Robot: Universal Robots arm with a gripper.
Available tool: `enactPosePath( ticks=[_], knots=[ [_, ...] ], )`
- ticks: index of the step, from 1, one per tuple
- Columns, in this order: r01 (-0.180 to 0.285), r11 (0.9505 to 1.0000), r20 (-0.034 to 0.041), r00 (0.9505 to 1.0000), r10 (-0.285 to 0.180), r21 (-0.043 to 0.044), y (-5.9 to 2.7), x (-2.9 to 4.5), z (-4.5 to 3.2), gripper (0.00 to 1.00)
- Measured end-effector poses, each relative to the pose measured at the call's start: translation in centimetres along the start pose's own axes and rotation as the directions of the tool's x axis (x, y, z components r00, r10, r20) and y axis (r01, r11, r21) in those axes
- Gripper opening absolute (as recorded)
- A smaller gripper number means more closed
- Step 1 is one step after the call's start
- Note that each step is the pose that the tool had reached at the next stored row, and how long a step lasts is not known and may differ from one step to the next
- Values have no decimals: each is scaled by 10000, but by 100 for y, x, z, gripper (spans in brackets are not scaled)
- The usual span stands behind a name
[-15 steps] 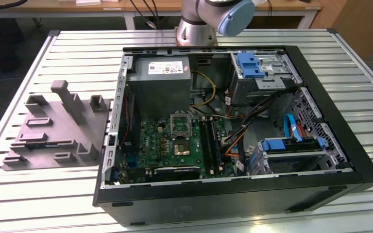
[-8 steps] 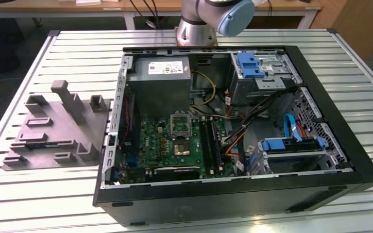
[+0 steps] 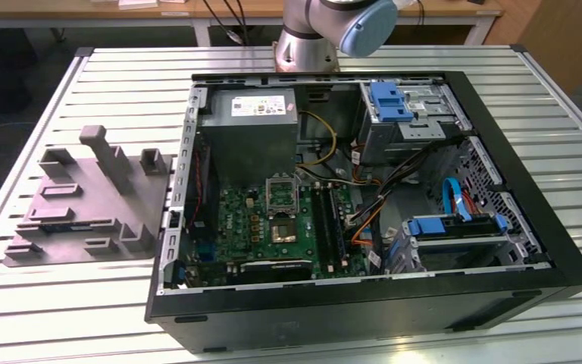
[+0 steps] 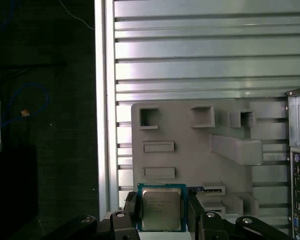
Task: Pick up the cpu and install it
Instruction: 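Pick up the cpu and move it towards the insertion slot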
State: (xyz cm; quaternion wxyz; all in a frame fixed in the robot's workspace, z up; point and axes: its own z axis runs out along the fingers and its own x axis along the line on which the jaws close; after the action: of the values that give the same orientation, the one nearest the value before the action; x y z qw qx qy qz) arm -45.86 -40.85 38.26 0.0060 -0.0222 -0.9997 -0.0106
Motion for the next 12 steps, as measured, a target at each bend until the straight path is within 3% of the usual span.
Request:
enactPosePath(
  ticks=[12],
  knots=[
    [0,10000,0,10000,0,0,1,-14,-14,47]
  ],
)
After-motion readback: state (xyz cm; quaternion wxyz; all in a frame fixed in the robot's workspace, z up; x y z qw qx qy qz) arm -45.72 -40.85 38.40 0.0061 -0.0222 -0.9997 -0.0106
